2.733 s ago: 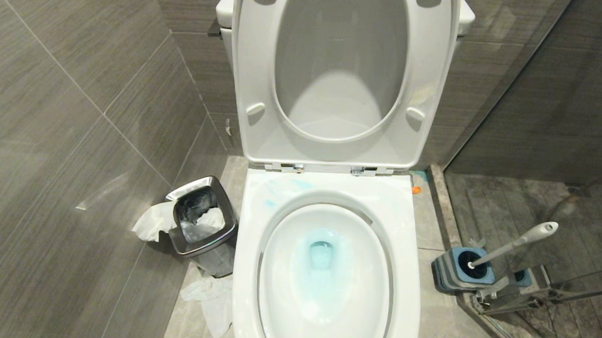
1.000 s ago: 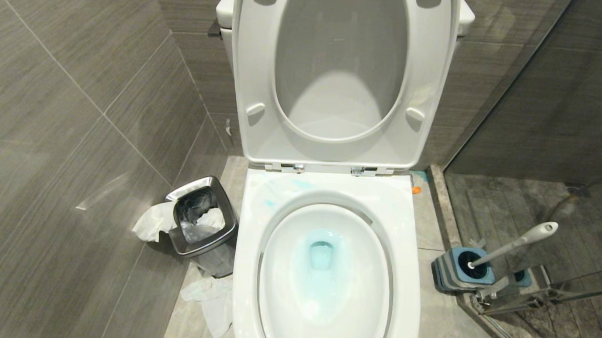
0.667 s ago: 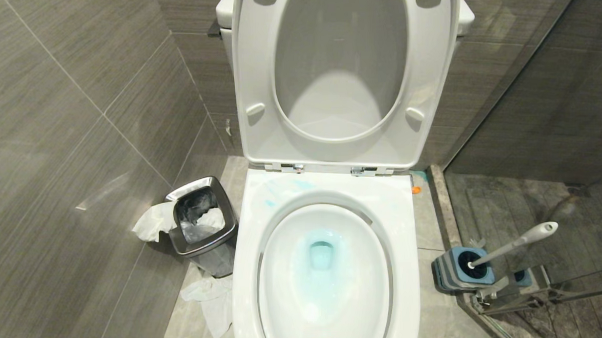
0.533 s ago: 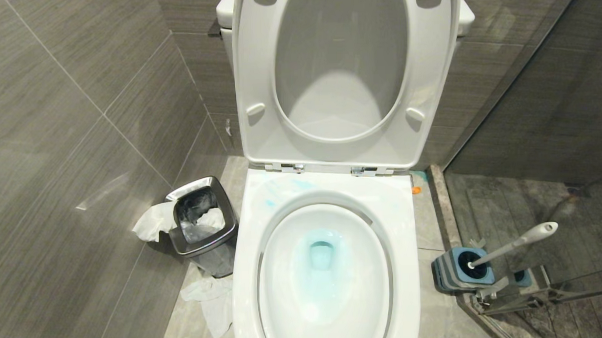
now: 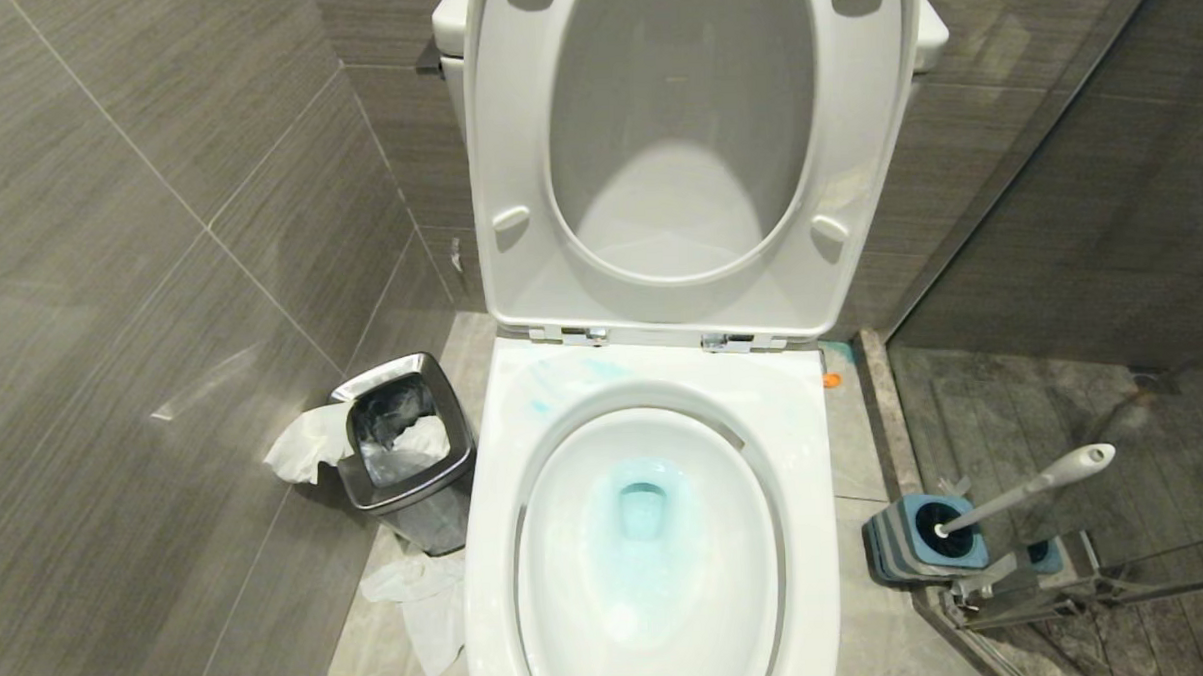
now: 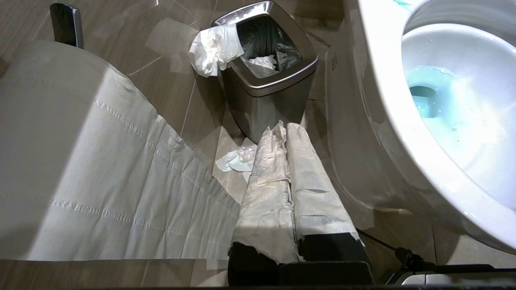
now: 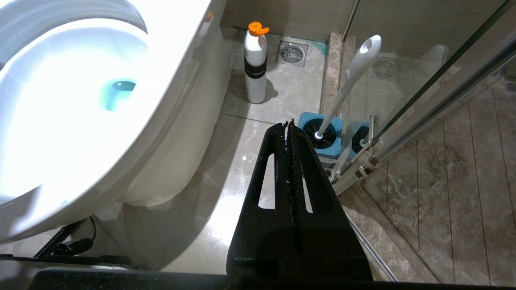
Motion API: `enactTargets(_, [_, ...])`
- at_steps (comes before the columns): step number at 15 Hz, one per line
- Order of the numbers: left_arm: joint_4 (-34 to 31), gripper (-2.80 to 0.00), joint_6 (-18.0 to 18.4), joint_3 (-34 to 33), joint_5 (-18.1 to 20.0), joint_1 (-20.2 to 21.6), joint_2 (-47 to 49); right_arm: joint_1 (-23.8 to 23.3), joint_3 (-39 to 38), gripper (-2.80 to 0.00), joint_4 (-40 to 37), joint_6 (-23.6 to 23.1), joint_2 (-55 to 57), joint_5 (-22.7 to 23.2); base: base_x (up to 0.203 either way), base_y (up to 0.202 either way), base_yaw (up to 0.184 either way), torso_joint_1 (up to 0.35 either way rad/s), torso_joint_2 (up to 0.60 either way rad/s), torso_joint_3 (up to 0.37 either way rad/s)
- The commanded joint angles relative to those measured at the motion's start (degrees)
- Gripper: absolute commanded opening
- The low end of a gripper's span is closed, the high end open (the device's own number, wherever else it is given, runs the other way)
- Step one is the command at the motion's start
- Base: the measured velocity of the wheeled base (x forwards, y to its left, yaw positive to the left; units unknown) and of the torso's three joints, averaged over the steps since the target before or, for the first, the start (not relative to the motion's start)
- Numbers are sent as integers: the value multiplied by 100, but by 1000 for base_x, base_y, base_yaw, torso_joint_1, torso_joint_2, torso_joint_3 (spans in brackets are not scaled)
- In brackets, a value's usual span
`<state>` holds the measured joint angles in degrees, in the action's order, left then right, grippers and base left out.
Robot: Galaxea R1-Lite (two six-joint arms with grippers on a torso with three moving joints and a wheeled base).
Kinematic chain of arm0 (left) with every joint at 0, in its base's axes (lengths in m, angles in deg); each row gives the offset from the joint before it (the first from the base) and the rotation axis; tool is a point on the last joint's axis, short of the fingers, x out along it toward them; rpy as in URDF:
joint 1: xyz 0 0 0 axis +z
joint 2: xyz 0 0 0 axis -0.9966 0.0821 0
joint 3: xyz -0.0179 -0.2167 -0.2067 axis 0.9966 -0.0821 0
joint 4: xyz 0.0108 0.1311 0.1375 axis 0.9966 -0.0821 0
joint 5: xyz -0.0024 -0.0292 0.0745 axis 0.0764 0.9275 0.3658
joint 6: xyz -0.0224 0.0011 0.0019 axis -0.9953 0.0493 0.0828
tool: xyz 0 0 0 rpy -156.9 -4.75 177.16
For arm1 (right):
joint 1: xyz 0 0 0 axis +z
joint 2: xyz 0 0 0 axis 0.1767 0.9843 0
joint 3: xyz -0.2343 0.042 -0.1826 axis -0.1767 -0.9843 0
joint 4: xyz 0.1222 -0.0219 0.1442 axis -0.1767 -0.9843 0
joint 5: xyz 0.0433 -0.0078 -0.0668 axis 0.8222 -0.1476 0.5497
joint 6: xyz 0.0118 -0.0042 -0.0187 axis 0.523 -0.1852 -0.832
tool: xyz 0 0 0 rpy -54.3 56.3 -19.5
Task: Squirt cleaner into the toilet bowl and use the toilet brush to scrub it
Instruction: Flush the toilet
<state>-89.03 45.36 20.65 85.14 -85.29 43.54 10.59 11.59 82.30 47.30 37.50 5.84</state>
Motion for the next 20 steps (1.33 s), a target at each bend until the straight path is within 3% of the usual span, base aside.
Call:
enactTargets(1, [1, -280, 0, -17, 2, 0, 1, 2, 0, -280, 0, -10, 7, 4, 0, 0, 0, 0, 0, 0])
enactTargets(20, [2, -280, 62, -9, 2, 0, 9, 2, 0, -280, -8, 10, 0, 2, 0, 0, 0, 0, 0, 0])
